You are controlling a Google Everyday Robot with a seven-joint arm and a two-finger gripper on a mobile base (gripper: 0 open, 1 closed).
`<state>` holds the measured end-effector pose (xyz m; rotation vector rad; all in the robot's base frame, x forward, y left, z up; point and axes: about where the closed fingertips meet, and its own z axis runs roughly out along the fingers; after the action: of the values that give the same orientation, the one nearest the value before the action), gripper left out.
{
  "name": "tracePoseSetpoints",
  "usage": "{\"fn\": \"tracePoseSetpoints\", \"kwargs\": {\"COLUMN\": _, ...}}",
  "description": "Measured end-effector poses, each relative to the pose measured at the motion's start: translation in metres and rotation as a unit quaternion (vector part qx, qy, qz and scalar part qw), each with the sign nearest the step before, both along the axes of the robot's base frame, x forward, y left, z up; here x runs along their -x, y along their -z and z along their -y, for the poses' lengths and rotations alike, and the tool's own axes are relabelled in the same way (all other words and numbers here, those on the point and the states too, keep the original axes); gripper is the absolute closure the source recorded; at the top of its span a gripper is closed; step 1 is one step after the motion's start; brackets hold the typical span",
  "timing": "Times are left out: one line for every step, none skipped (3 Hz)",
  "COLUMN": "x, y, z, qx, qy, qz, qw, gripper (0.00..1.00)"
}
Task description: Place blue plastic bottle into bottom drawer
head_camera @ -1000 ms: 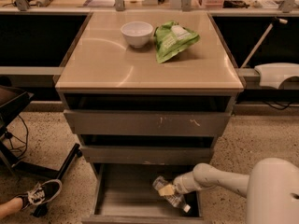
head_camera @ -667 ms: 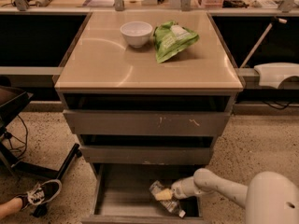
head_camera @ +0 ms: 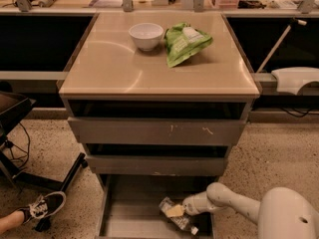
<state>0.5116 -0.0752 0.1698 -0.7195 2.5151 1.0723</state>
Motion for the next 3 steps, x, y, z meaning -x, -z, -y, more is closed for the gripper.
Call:
{"fn": "tracePoseSetpoints", "kwargs": {"x": 0.0000, "y": 0.0000, "z": 0.0000, "qx": 0.000, "qy": 0.000, "qz": 0.000, "qw": 1.0000, "gripper": 0.58}}
{"fn": "tracePoseSetpoints", "kwargs": {"x": 0.0000, "y": 0.0000, "z": -0.0001, "qx": 0.000, "qy": 0.000, "qz": 0.000, "qw": 1.0000, "gripper": 0.34}}
{"fn": "tracePoseSetpoints", "kwargs": {"x": 0.0001, "y": 0.0000, "z": -0.0001, "qx": 0.000, "qy": 0.000, "qz": 0.000, "qw": 1.0000, "gripper": 0.11}}
